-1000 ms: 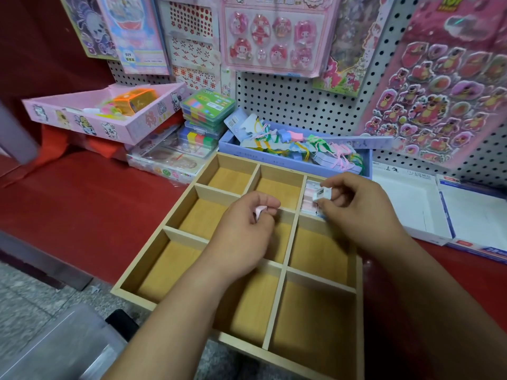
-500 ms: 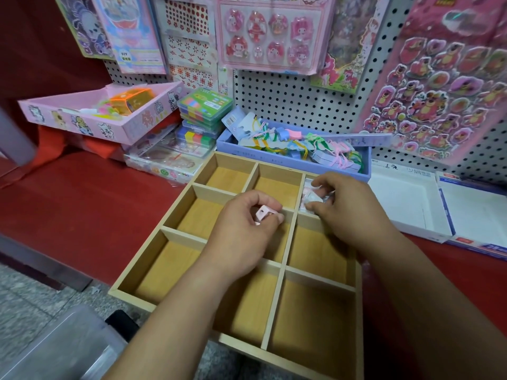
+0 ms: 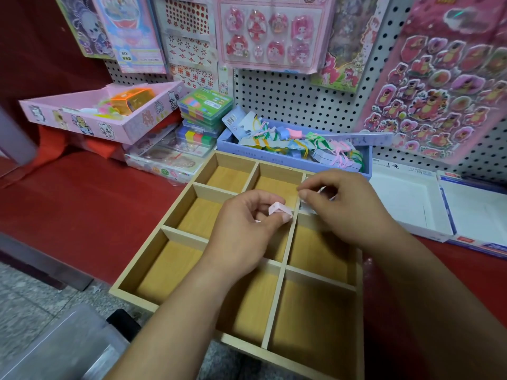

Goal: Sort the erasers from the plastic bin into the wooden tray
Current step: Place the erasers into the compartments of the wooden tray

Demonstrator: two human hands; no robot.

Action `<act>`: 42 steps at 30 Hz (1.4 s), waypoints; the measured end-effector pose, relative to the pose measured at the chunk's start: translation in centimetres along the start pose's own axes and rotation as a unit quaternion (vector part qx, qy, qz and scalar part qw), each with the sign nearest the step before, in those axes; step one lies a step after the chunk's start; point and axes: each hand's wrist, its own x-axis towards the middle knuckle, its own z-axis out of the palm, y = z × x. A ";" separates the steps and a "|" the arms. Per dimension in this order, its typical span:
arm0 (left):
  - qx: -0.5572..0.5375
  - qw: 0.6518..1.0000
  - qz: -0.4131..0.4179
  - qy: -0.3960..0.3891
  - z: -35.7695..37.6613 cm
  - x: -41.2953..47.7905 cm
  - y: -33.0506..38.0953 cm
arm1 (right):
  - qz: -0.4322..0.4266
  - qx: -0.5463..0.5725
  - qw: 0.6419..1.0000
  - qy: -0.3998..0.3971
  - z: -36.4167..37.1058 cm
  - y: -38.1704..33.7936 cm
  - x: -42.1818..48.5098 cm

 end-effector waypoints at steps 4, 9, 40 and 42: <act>-0.024 0.999 0.020 0.010 0.0 0.1 0.1 | -0.001 0.124 0.981 -0.146 0.0 -1.4 -0.4; -0.025 0.999 0.035 0.009 0.0 0.2 0.0 | 0.038 0.243 0.952 -0.184 -0.1 -0.5 -0.5; -0.124 0.989 0.017 0.078 0.3 0.1 1.2 | 0.064 0.136 0.971 -0.184 -0.3 -1.6 -1.8; -0.176 0.980 0.006 0.090 0.5 0.1 1.5 | 0.053 0.155 0.965 -0.206 1.1 -2.3 -2.2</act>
